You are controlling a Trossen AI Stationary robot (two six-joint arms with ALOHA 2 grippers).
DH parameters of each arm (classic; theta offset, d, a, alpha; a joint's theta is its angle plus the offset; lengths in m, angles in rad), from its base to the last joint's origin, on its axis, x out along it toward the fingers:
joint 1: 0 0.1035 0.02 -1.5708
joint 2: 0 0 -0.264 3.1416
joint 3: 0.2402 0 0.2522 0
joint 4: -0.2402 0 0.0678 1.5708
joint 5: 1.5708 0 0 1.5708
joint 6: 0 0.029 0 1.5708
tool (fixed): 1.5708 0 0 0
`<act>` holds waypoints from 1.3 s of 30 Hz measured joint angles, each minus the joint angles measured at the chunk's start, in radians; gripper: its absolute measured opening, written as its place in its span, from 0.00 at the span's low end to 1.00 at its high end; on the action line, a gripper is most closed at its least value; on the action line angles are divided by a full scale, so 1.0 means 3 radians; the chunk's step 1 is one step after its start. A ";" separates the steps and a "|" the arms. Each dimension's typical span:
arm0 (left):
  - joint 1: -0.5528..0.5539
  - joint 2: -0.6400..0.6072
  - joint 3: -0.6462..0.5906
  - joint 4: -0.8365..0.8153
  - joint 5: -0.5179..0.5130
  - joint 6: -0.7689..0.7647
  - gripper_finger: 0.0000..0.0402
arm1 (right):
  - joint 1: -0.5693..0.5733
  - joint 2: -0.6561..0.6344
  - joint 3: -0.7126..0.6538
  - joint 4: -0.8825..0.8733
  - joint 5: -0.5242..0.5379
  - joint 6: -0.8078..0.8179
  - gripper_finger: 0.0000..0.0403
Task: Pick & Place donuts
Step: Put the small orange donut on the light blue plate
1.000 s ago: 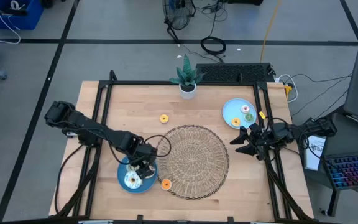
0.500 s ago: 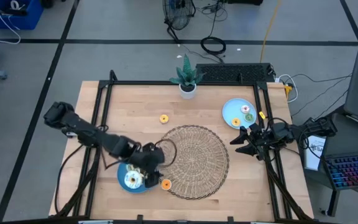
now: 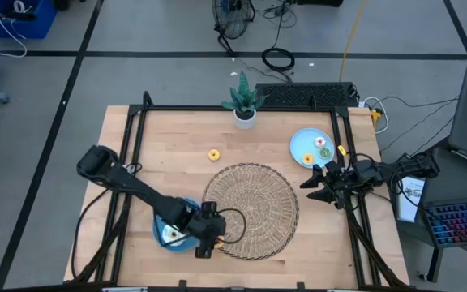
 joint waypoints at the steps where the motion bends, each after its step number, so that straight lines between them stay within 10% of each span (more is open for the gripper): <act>1: -0.0001 0.0039 0.0029 0.0033 -0.0003 0.0031 0.70 | 0.0000 0.0000 0.0000 0.0003 0.0000 0.0000 0.54; 39: -0.0006 0.0512 0.0061 0.0168 0.0073 -0.0138 0.60 | 0.0000 0.0031 0.0000 0.0007 0.0001 0.0000 0.54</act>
